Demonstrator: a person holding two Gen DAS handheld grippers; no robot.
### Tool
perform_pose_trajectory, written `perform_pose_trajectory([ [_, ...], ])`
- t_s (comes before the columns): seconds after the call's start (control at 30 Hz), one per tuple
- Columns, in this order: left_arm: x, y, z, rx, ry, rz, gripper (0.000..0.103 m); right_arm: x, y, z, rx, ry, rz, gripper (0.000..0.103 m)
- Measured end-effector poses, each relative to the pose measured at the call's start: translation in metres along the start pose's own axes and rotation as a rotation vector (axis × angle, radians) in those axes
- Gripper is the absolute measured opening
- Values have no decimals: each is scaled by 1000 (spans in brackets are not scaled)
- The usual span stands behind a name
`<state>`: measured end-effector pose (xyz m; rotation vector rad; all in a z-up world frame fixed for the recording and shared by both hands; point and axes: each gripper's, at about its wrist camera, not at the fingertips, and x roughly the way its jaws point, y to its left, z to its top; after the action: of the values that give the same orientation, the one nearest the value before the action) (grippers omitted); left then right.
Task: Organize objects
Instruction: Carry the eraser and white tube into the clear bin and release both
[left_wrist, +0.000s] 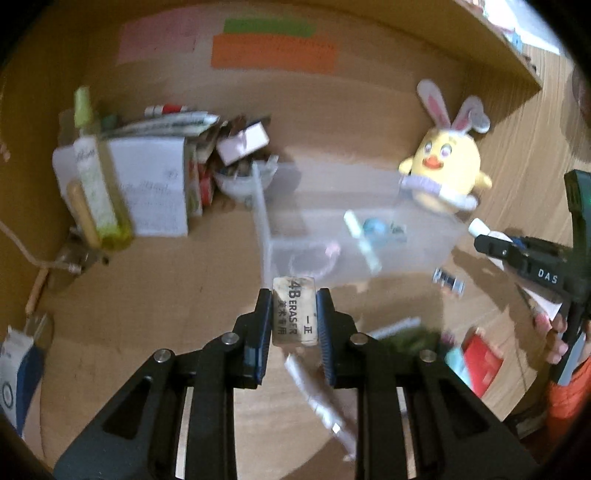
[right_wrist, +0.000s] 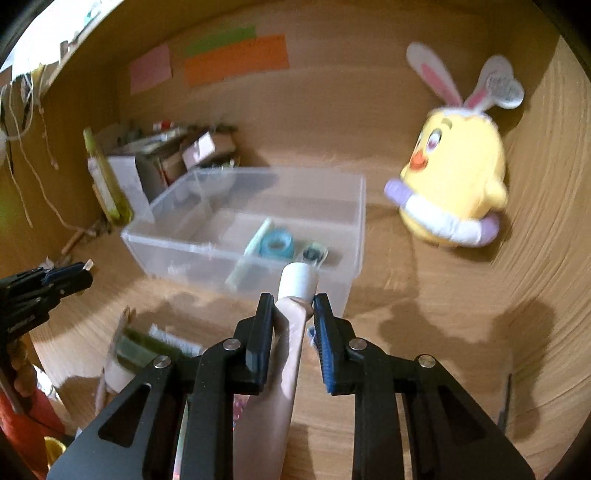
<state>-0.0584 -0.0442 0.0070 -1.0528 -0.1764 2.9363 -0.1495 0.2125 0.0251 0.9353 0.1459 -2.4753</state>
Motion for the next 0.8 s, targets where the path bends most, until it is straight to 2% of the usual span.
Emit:
perform_pose_trajectory([
  [0.2, 10, -4, 38, -2, -32, -28, 23, -8, -4, 31, -6, -70, -13, 20],
  [0.37, 33, -6, 66, -4, -15, -32, 23, 6, -3, 54, -24, -71, -12, 20],
  [0.6, 87, -4, 89, -34, 102, -59, 23, 62, 0, 77, -43, 27, -22, 20],
  [0.8, 124, -16, 93, -1, 173, -33, 23, 113, 4, 83, -70, 135, -32, 20],
])
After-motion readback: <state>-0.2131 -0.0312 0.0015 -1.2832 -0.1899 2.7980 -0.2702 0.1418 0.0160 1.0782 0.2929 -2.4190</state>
